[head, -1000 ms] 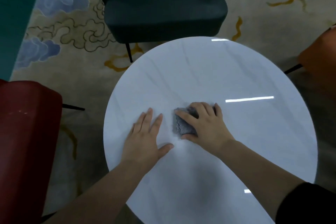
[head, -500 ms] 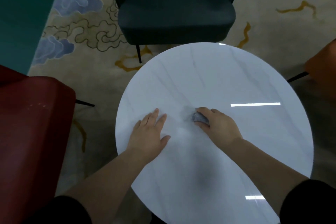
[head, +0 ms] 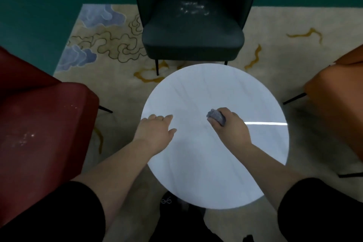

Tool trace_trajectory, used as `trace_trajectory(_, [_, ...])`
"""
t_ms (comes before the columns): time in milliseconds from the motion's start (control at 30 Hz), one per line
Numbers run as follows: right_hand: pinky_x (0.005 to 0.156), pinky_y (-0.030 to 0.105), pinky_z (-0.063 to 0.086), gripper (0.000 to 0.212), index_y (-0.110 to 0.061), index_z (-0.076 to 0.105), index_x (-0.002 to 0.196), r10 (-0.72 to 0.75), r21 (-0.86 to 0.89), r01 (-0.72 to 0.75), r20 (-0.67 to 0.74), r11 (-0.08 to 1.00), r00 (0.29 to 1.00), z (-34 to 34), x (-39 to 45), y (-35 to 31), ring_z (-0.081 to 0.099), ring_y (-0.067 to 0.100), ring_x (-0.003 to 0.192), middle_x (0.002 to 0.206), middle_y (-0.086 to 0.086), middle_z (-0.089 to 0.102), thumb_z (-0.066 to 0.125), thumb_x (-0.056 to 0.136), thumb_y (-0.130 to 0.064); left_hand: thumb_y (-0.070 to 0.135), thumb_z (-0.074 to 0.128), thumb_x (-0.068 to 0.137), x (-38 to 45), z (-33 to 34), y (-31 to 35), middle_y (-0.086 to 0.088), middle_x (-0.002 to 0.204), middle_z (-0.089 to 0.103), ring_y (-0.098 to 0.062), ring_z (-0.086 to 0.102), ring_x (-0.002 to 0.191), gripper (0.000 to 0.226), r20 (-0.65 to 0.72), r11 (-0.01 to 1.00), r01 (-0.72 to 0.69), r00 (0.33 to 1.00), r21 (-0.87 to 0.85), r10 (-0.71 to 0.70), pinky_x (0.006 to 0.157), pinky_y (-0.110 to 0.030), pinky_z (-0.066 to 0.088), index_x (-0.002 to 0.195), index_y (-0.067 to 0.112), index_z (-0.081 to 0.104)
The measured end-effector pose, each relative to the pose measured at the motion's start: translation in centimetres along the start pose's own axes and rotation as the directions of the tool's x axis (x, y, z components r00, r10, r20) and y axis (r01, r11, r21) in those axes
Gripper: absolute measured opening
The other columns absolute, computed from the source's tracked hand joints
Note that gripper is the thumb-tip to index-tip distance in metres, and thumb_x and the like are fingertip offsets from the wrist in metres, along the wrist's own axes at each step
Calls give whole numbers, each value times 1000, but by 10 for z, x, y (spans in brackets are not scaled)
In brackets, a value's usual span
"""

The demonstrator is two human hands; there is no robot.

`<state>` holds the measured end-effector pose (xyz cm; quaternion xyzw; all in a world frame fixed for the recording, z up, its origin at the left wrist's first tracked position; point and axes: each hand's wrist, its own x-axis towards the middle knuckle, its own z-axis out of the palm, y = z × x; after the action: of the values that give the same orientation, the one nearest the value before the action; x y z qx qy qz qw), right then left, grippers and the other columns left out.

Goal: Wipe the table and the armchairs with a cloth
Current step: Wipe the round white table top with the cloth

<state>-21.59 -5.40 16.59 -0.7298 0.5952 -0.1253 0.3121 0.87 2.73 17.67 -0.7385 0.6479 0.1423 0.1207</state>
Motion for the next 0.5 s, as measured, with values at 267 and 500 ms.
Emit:
trace_trajectory(267, [61, 30, 40, 36, -31, 49, 102, -82, -30, 84, 80, 996, 993, 8, -21, -52, 55, 18, 75, 86, -1, 56, 45, 85, -63, 54, 31, 95, -52, -13, -50, 1, 137, 51, -22, 48, 120, 57, -9, 992, 114, 993, -57, -115, 93, -40, 41, 146, 29, 28])
trace_trajectory(500, [59, 30, 41, 31, -35, 46, 99, -134, -80, 145, 125, 986, 983, 51, -33, -111, 53, 15, 71, 83, -2, 54, 42, 86, -62, 53, 33, 95, -103, -3, -126, -1, 143, 45, -23, 41, 129, 59, 39, 972, 219, 976, -84, -216, 99, -40, 39, 147, 28, 25])
